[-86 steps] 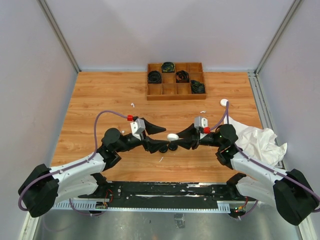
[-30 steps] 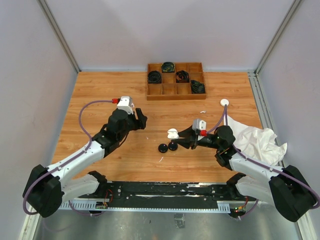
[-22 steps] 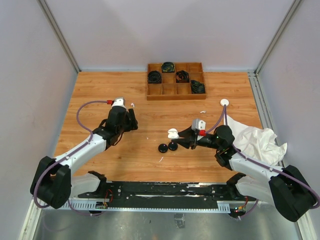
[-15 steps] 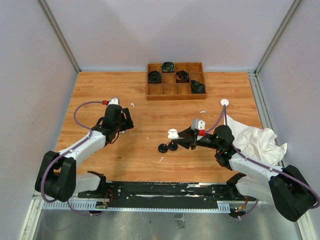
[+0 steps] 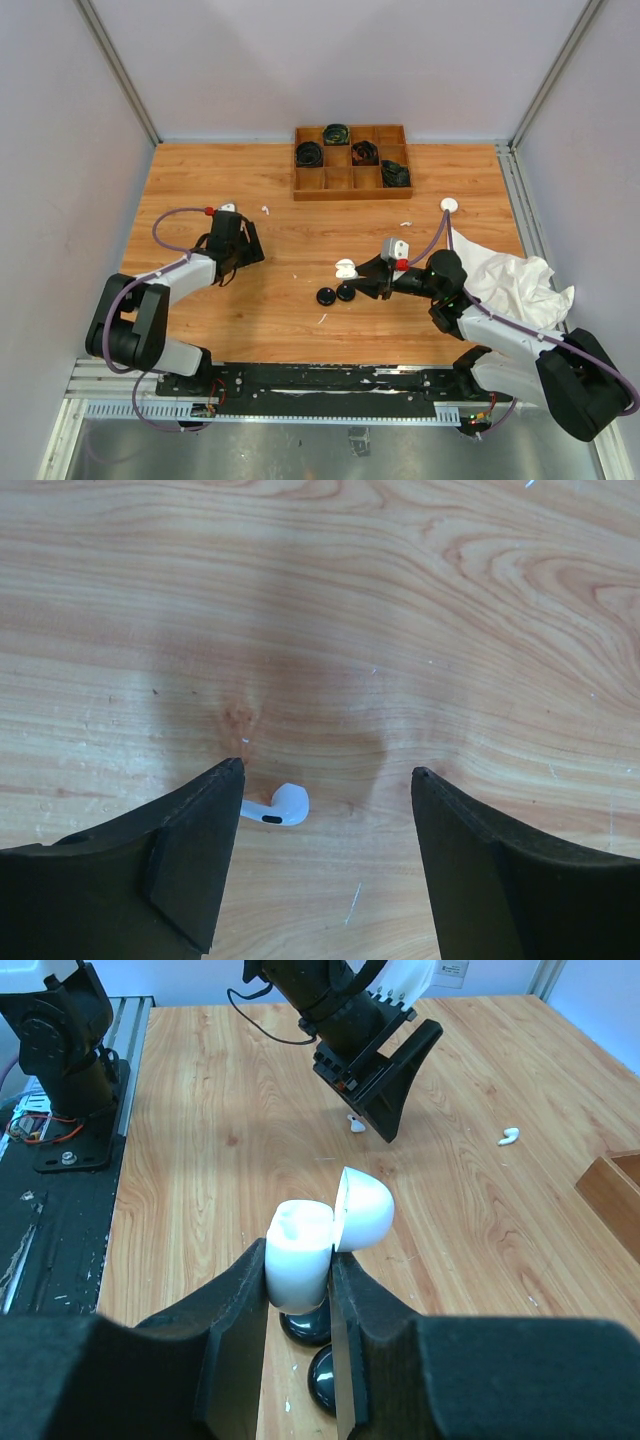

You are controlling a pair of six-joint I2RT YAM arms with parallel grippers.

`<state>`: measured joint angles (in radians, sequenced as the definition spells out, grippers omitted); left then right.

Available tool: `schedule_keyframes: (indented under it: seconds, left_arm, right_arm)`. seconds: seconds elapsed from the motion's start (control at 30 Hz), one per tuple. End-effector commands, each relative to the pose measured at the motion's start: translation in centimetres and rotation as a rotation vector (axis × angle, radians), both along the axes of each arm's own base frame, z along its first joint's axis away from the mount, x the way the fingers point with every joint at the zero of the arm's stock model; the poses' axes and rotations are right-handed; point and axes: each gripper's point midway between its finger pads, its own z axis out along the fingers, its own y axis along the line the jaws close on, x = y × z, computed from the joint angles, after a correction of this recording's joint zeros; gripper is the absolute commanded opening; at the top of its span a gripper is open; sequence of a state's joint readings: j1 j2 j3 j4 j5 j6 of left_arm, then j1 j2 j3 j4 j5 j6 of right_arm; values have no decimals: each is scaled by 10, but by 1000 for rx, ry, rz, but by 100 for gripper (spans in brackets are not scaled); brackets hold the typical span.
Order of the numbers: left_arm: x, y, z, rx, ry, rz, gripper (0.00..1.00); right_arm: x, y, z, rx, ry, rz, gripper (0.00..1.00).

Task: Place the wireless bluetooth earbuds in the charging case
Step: Pick up the earbud from the center of the board.

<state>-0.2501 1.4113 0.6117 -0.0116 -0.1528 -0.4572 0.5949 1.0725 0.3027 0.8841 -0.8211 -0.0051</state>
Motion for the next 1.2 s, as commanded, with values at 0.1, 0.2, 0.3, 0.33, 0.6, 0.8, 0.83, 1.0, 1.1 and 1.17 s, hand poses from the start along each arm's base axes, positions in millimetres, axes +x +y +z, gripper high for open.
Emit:
schedule_keyframes:
  seconds: [0.1, 0.2, 0.3, 0.33, 0.6, 0.8, 0.83, 1.0, 1.1, 1.17]
  left_arm:
    - [-19, -3, -12, -44, 61, 7, 73]
    - [-23, -4, -9, -58, 62, 9, 73]
    - [-26, -8, -5, -87, 65, 0, 73]
    - [-27, -10, -5, -96, 69, -5, 72]
    - [-27, -13, -2, -114, 82, -2, 61]
    - [-22, 5, 6, -28, 73, 64, 58]
    - [-21, 7, 5, -17, 78, 67, 58]
    - [-15, 13, 1, 33, 102, 79, 53]
    - [-9, 17, 1, 67, 109, 83, 50]
    - [-7, 17, 0, 78, 120, 77, 47]
  right_arm:
    - [1, 3, 10, 11, -25, 20, 18]
    - [1, 3, 10, 12, -22, 24, 18]
    - [1, 4, 11, 14, -19, 25, 18]
    - [1, 4, 10, 13, -19, 24, 18]
    - [1, 3, 10, 13, -18, 20, 18]
    - [0, 3, 12, 13, -22, 19, 18]
    - [1, 2, 12, 13, -23, 17, 18]
    - [1, 2, 12, 11, -25, 16, 19]
    - [0, 3, 13, 13, -23, 21, 19]
    - [0, 3, 13, 14, -21, 23, 19]
